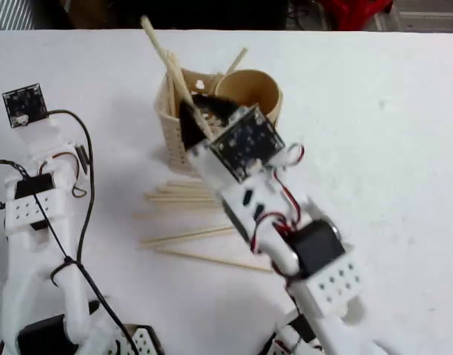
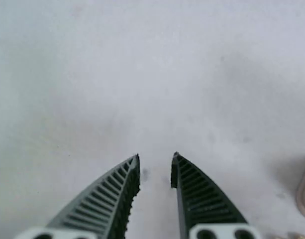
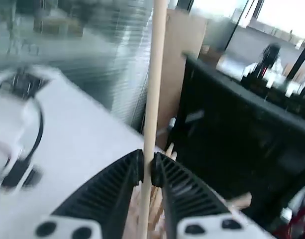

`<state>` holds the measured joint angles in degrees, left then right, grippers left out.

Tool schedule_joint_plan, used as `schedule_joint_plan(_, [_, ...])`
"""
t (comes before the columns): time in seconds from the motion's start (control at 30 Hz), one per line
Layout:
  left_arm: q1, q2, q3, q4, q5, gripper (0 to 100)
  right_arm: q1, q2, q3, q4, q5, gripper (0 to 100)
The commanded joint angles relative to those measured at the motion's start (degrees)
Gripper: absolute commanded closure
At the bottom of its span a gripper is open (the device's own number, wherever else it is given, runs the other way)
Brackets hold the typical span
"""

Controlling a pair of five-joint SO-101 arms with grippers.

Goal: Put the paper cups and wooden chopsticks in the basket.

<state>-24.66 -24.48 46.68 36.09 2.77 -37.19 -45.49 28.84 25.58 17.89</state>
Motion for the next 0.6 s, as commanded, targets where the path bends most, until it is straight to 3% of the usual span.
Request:
schedule_joint_plan(0.0, [-0.3,-1.5,-0.4,-1.2,-0.5,88,0.5,8.1,-6.7,-13.0,-0.5,98.4])
schedule_joint_plan(0.2, [-0.3,-1.5,-0.4,-1.2,-0.5,88,2.2,19.6,-12.1,-17.5,-1.1,98.3])
schedule_joint_plan(0.47, [-0.3,-1.5,-0.4,-1.3,-0.5,88,3.8,22.5,-12.1,-18.2,-6.6,98.3])
schedule_joint_plan(0.57, [-0.3,-1.5,-0.4,-1.3,-0.5,88,4.2,22.4,-12.1,-14.2,-6.9,91.3])
